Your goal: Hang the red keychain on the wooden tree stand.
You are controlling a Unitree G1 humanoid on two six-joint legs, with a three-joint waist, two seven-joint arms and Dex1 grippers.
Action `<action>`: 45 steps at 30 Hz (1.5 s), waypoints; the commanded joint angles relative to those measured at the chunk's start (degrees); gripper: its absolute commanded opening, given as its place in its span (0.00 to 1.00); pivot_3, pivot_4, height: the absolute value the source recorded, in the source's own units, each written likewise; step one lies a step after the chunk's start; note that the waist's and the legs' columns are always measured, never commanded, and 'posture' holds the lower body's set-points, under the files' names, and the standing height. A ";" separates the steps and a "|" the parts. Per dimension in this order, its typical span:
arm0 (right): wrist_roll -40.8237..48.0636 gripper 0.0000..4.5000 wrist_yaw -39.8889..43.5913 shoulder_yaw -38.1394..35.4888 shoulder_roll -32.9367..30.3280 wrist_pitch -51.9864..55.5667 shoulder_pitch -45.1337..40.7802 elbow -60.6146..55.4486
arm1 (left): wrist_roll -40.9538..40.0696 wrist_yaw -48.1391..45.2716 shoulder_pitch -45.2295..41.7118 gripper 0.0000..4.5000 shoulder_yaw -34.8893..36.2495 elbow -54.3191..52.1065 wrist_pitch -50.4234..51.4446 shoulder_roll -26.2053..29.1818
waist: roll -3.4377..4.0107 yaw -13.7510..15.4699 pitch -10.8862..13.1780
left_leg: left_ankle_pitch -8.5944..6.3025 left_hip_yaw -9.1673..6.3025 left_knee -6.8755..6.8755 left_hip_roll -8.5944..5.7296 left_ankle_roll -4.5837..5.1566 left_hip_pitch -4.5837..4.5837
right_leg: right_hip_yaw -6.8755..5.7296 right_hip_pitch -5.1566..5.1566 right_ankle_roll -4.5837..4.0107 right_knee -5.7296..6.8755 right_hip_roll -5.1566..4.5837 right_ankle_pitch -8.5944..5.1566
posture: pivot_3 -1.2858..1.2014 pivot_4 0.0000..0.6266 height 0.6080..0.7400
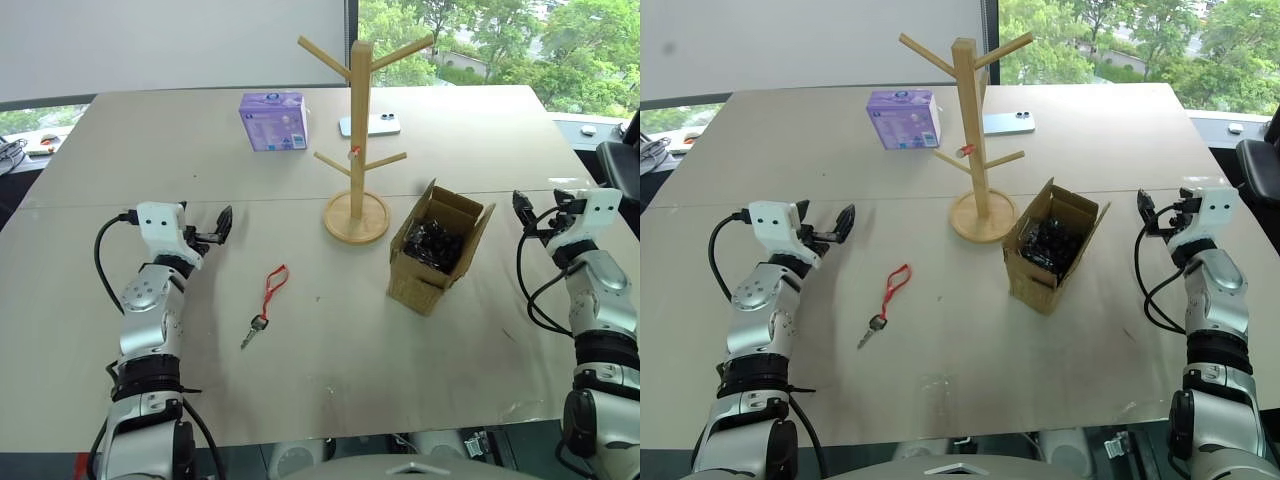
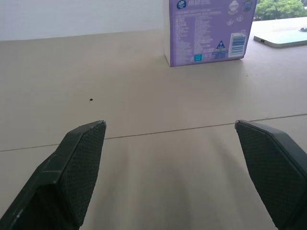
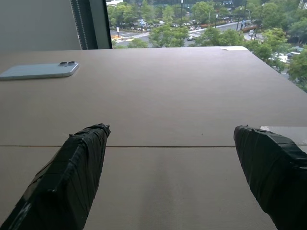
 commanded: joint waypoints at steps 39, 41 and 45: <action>9.71 0.99 36.42 11.55 -31.71 36.62 -11.17 -18.41 | -13.77 -13.72 10.86 1.00 -7.08 -35.60 11.85 0.16 | 0.11 0.01 0.07 | -0.16 -0.03 -0.08 0.06 0.26 0.02 | 0.03 -0.02 -0.02 -0.05 -0.01 -0.01 | 0.52 0.24 1.00; 8.98 0.99 41.66 16.20 -34.39 40.13 -14.46 -20.15 | -15.64 -16.13 13.57 1.00 -8.91 -40.88 13.36 0.95 | 0.14 -0.09 0.09 | -0.17 -0.03 -0.06 0.04 0.27 0.01 | 0.04 -0.02 -0.02 -0.06 -0.01 -0.01 | 0.52 0.24 1.00; 6.86 0.99 49.04 24.36 -36.36 45.29 -20.59 -20.07 | -17.02 -20.25 17.07 1.00 -11.02 -47.25 13.27 2.24 | 0.20 0.07 0.13 | -0.18 -0.03 -0.05 0.04 0.29 -0.02 | 0.06 -0.08 -0.04 -0.09 -0.02 -0.02 | 0.52 0.24 1.00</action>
